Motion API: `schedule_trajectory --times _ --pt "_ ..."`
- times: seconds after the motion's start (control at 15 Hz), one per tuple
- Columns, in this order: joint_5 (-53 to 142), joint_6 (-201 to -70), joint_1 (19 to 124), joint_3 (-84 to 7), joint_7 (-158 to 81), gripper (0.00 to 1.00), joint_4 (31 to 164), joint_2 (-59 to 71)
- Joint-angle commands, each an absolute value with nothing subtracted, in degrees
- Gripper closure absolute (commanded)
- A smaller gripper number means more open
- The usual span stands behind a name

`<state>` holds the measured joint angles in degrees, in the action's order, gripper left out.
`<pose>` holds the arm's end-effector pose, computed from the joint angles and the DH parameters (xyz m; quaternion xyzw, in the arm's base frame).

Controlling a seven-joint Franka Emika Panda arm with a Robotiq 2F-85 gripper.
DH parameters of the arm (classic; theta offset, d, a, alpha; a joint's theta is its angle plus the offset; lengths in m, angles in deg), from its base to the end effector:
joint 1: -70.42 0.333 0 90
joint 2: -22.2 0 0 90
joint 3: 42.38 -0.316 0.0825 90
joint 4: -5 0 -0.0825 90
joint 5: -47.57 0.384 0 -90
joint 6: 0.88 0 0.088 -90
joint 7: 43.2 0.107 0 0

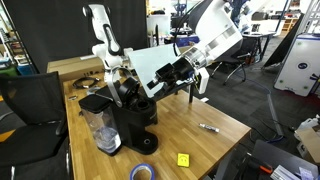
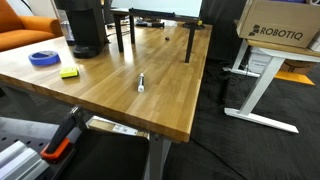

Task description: Open the lid of the coffee machine chamber

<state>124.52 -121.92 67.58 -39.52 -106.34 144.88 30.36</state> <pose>0.4710 -0.0017 0.3691 -0.8592 -0.0505 -0.2233 0.4575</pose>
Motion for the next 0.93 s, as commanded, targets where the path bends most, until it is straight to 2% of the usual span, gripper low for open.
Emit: schedule_trajectory --times 0.0,0.87 --pt "115.5 -122.7 67.3 -40.2 -99.6 0.0 144.2 31.9" --pt "90.6 -121.4 67.6 -38.8 -86.9 0.0 142.6 35.0"
